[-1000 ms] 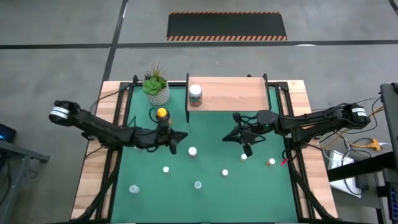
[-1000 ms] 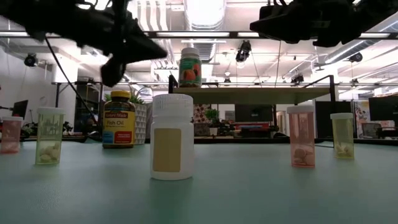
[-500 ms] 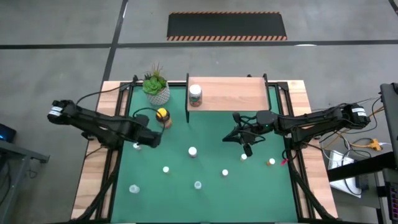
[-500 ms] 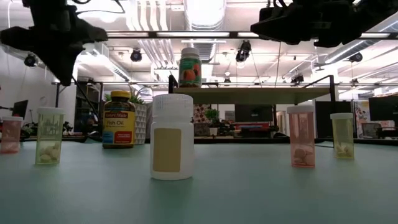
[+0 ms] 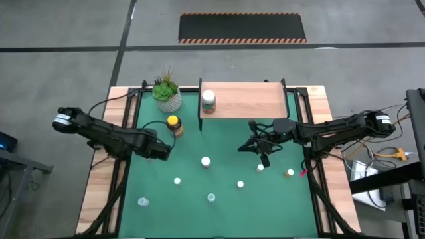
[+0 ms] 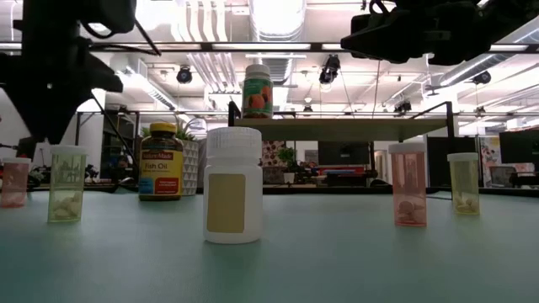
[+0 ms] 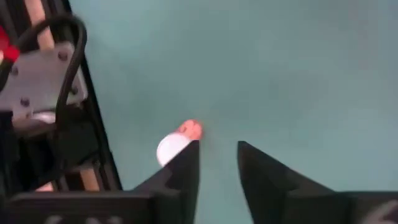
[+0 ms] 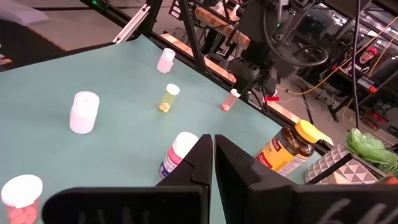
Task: Pick and place medicine bottles onto shelf by color
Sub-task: Put the left small pink medicine bottle on the shelf
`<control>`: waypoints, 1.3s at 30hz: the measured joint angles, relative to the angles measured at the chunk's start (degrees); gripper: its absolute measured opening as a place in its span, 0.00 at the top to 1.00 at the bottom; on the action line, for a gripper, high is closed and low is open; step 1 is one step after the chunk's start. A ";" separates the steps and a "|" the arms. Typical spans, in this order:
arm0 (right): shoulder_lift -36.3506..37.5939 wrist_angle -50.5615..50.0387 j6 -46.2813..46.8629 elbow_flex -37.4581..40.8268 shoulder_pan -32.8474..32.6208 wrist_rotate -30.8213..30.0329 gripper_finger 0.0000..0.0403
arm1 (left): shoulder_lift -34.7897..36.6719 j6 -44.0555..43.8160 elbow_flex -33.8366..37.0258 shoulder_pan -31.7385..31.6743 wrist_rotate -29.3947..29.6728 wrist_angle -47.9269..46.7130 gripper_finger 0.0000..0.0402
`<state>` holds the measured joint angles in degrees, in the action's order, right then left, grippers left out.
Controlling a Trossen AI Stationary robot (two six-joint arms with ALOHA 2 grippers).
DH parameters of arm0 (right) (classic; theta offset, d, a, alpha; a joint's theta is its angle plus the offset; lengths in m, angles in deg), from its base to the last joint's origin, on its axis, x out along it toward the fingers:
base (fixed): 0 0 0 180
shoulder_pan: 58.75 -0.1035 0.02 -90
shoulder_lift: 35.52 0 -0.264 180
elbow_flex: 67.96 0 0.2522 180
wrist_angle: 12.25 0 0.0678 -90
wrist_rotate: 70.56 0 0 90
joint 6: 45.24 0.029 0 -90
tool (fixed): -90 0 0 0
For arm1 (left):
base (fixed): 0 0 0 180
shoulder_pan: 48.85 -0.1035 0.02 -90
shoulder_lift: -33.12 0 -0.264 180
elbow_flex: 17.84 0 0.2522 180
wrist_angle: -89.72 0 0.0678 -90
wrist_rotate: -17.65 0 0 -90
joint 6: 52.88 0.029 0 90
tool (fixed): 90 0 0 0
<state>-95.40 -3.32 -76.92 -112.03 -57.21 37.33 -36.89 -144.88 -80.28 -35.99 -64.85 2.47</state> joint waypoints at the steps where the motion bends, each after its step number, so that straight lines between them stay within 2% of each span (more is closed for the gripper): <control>1: 0.00 0.00 -0.02 0.00 0.00 0.00 0.98 | -0.22 -0.71 0.18 0.00 -1.02 -0.05 0.69; 5: 0.00 -0.05 0.06 0.00 0.00 0.00 0.98 | -1.67 -2.19 0.85 0.27 -6.59 -0.01 0.57; 8: 0.00 -0.13 0.17 0.00 0.00 0.00 0.98 | -3.12 -1.65 1.75 0.44 -6.32 0.01 0.52; 21: 0.00 -0.40 0.20 0.28 0.00 0.02 0.98 | -5.68 -1.76 7.26 0.39 -5.30 2.10 0.51; 26: 0.00 -0.35 0.58 0.28 0.00 0.02 0.98 | -5.71 -1.58 7.77 0.39 -5.17 3.62 0.57; 34: 0.00 -0.25 0.73 0.31 0.00 0.02 0.98 | -5.60 -0.63 7.71 0.39 -5.05 4.28 0.79; 39: 0.00 -0.24 1.22 0.31 0.00 0.02 0.98 | -5.60 0.58 7.06 0.39 -5.04 4.06 0.82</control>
<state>-95.40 -3.56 -75.70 -111.72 -57.21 37.35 -42.49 -144.30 -73.23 -35.59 -69.89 6.53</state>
